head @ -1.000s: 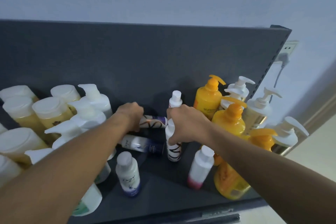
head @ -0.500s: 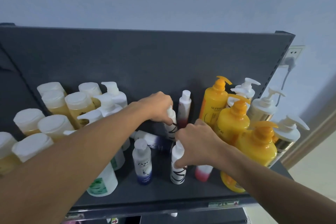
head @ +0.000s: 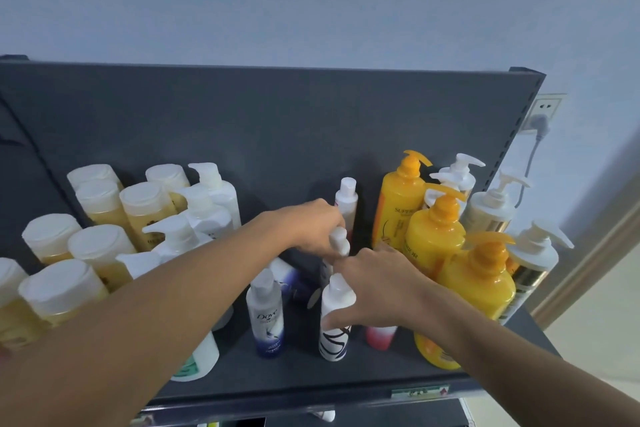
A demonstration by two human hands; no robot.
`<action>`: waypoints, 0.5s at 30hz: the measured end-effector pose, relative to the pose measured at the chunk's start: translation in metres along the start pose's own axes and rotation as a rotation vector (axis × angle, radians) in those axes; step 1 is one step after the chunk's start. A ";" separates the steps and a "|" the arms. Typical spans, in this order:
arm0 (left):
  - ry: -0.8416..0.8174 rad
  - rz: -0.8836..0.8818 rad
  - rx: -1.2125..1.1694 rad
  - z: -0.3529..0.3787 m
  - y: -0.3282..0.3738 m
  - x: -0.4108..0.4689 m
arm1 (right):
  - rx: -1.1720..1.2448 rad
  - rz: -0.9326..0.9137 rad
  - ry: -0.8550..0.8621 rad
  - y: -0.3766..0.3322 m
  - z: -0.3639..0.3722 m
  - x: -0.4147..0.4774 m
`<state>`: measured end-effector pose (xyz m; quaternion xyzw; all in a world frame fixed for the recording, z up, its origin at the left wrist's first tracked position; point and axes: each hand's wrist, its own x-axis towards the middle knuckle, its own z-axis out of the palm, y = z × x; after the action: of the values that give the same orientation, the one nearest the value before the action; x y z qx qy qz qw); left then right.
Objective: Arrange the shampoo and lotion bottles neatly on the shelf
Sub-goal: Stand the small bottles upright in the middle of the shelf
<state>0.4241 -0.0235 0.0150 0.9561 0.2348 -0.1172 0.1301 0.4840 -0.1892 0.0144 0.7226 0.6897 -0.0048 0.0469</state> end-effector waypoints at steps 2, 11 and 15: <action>-0.006 0.004 0.001 -0.002 -0.003 -0.001 | 0.085 0.015 -0.023 0.006 -0.013 0.001; -0.022 -0.113 0.425 -0.003 -0.051 -0.014 | 0.176 0.274 0.230 0.063 -0.057 0.061; -0.164 -0.108 0.666 0.011 -0.059 -0.013 | 0.027 0.270 0.212 0.078 -0.043 0.102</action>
<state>0.3833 0.0180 -0.0035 0.9198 0.2225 -0.2704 -0.1772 0.5639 -0.0877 0.0544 0.8058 0.5872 0.0684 -0.0355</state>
